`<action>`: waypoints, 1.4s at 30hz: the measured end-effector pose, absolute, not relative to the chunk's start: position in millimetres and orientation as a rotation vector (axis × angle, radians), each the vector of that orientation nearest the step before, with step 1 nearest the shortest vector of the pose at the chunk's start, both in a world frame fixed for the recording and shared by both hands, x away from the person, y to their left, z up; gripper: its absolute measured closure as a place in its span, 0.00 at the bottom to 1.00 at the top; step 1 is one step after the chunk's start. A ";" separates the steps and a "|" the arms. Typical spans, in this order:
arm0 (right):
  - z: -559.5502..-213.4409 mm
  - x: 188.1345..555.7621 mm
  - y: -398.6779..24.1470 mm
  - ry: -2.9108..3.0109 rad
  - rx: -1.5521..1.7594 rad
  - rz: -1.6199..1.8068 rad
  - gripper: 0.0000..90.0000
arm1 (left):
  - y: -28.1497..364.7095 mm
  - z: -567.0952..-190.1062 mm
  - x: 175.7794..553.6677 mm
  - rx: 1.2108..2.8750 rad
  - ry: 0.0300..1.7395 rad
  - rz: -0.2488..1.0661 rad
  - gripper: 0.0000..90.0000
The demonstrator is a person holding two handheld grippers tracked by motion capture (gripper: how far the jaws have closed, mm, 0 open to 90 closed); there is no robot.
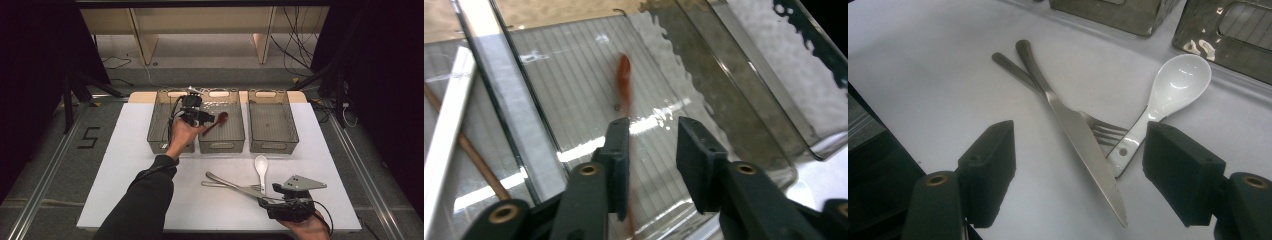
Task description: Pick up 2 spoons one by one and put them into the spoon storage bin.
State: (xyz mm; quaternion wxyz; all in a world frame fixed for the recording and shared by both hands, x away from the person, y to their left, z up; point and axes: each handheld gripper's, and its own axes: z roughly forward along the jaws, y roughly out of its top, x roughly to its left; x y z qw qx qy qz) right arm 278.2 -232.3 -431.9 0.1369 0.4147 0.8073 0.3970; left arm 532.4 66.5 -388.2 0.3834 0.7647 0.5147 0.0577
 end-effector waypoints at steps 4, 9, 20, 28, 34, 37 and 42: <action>-432.0 278.6 -232.8 2.333 1.202 1.149 0.33 | 68.6 -382.6 527.8 1.964 1.313 0.134 0.53; -431.6 278.5 -232.2 2.335 1.200 1.148 0.33 | 77.0 -372.0 516.2 1.939 1.289 0.103 0.42; -432.1 279.2 -230.0 2.334 1.202 1.142 0.33 | 96.4 -363.1 487.8 1.900 1.226 0.064 0.31; -431.7 279.3 -231.2 2.328 1.207 1.136 0.33 | 117.5 -373.9 456.2 1.871 1.193 0.046 0.29; -431.6 279.7 -230.0 2.324 1.217 1.127 0.33 | 127.7 -383.7 437.1 1.854 1.178 0.048 0.28; -431.8 280.1 -230.3 2.323 1.216 1.121 0.33 | 132.1 -388.4 427.8 1.848 1.162 0.047 0.27; -431.9 281.1 -230.8 2.313 1.236 1.108 0.33 | 137.2 -393.3 416.9 1.856 1.151 0.053 0.26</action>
